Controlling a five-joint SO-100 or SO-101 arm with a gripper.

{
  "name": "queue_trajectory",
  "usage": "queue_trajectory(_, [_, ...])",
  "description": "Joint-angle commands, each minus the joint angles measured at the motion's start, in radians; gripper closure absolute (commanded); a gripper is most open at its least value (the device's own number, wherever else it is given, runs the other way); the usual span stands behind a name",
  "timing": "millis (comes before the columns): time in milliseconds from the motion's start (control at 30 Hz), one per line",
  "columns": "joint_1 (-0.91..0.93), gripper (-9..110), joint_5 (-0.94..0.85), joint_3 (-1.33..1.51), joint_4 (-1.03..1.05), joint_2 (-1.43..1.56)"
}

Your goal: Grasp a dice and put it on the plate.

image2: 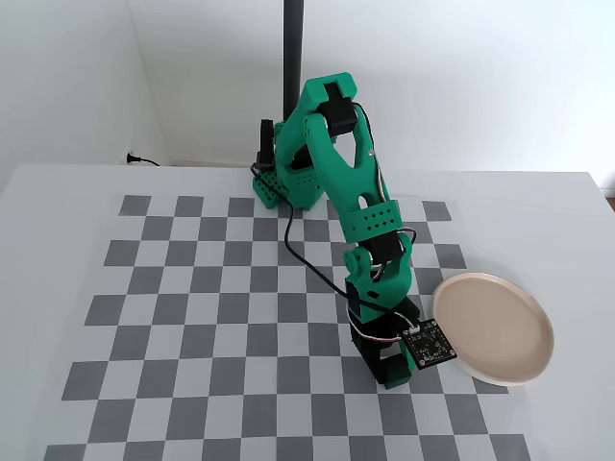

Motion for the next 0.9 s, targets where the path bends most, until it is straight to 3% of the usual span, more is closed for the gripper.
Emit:
queue_trajectory(0, [-0.005, 106, 0.009, -0.084, -0.020, 0.025])
queue_trajectory(467, [-0.017, 106, -0.046, -0.089, -0.006, 0.229])
queue_trajectory(867, [-0.141, 106, -0.091, -0.156, 0.012, 0.282])
